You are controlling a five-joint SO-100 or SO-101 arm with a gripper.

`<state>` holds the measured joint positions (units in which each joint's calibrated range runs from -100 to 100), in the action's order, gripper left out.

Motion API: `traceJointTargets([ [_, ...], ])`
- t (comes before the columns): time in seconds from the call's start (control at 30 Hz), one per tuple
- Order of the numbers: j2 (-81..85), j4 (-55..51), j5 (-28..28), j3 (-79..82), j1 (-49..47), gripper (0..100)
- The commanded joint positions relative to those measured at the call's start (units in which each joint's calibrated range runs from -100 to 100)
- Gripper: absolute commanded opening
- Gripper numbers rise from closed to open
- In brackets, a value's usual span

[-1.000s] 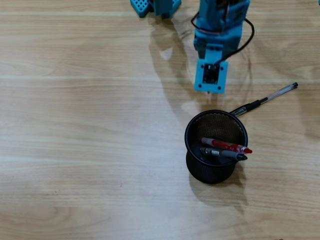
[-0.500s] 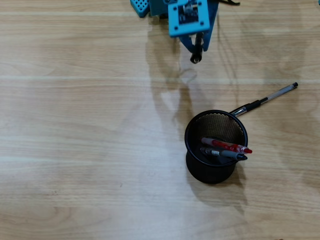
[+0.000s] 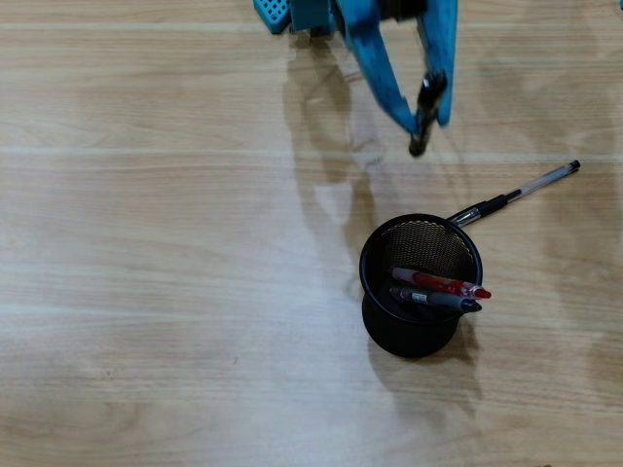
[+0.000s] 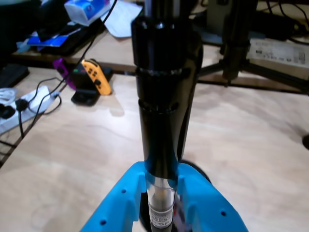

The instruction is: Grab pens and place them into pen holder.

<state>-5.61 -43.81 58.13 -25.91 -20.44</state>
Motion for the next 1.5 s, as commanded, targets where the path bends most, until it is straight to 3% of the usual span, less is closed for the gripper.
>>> traceJointTargets([
  [0.0,-3.95,9.77,-0.48,-1.78,-0.73,2],
  [0.43,-13.37,27.18,-0.8,2.2,-0.09,2],
  [0.63,-13.29,27.63,-0.54,4.64,-0.09,13],
  [1.13,-12.01,26.45,-2.84,5.46,-1.01,13],
  [1.33,-5.73,5.31,-7.13,4.55,-3.11,13],
  [1.47,-0.63,-8.9,-12.11,4.55,-4.3,3],
])
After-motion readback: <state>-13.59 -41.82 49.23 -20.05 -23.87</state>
